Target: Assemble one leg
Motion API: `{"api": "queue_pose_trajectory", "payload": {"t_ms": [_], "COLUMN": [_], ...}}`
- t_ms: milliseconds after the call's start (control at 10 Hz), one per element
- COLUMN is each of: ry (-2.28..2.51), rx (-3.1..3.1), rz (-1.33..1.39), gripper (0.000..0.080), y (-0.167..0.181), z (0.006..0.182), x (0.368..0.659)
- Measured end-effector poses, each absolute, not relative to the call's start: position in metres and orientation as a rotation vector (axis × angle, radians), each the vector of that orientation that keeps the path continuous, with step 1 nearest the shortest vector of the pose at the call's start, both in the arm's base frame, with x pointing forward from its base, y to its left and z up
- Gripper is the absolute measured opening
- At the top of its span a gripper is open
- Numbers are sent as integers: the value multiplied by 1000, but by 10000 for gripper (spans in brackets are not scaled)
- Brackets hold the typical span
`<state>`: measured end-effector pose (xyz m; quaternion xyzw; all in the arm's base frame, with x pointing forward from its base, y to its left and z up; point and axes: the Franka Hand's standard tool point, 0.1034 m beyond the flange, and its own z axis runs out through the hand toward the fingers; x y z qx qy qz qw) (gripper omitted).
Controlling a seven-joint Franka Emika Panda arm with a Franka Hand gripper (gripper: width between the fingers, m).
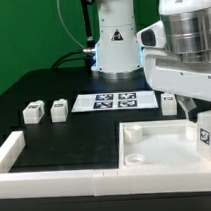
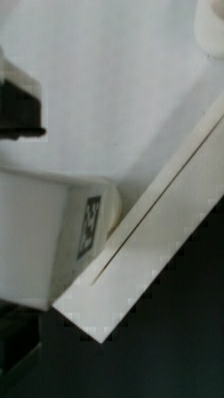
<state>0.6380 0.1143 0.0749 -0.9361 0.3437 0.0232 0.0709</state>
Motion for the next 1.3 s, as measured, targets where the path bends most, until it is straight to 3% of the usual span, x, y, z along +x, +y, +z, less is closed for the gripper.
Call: {"api": "queue_pose_trajectory", "payload": {"t_ms": [300, 700, 900, 1000, 1100, 1200, 1300], "ry": [498, -349, -283, -236, -71, 96, 294], "rx": [-2963, -3034, -3038, -3039, -3045, -3040, -3021], "rz": [17, -38, -32, -30, -22, -3, 10], "gripper": [647, 648, 648, 560, 378, 296, 296], "y": [116, 113, 112, 112, 113, 114, 116], "z": [73, 73, 72, 72, 72, 71, 71], "x": [631, 633, 632, 632, 632, 630, 630]}}
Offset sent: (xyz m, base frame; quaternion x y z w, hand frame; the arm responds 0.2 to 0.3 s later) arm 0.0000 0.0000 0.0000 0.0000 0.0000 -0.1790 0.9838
